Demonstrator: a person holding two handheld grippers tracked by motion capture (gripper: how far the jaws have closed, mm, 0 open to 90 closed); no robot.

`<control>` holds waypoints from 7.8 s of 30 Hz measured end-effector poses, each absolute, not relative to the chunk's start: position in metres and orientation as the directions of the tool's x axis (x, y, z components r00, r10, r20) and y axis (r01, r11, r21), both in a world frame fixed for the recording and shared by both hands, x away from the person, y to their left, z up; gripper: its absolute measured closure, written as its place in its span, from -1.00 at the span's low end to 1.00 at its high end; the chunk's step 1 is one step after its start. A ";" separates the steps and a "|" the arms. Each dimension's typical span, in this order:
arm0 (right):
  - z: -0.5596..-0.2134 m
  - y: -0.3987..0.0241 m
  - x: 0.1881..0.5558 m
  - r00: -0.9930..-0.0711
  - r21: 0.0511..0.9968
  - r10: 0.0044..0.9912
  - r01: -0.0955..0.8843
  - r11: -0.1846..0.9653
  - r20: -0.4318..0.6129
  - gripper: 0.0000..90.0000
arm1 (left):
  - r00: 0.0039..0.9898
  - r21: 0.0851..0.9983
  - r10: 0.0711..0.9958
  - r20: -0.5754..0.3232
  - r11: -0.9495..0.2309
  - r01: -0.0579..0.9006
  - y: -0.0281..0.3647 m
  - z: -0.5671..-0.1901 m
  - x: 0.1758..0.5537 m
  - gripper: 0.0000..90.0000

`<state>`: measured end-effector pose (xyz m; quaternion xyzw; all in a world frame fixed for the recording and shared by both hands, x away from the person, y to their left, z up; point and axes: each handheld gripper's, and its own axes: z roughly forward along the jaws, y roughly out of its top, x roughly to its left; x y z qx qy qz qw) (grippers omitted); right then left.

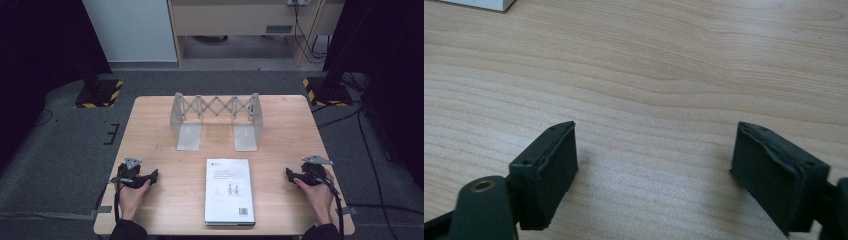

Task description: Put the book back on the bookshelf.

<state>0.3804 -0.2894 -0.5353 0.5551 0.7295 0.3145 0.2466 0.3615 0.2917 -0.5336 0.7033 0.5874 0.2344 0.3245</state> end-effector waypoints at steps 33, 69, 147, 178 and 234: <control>-0.496 -0.258 0.365 -0.393 0.839 0.914 0.526 0.136 0.099 -0.27 | 0.456 0.850 0.881 -0.127 -0.141 0.508 0.229 -0.498 0.342 -0.52; -0.497 -0.221 0.360 -0.480 0.841 0.864 0.522 0.144 0.150 -0.30 | 0.624 0.825 0.752 -0.214 -0.203 0.527 0.161 -0.505 0.338 -0.46; -0.524 -0.185 0.353 -0.572 0.820 0.782 0.553 0.145 0.247 -0.39 | 0.630 0.763 0.665 -0.401 -0.138 0.631 0.121 -0.534 0.345 -0.57; -0.518 -0.192 0.353 -0.561 0.837 0.783 0.539 0.098 0.269 -0.39 | 0.666 0.832 0.618 -0.418 -0.034 0.554 0.130 -0.517 0.339 -0.40; -0.518 -0.193 0.354 -0.563 0.836 0.783 0.539 0.105 0.265 -0.39 | 0.675 0.765 0.561 -0.479 -0.111 0.634 0.102 -0.517 0.347 -0.23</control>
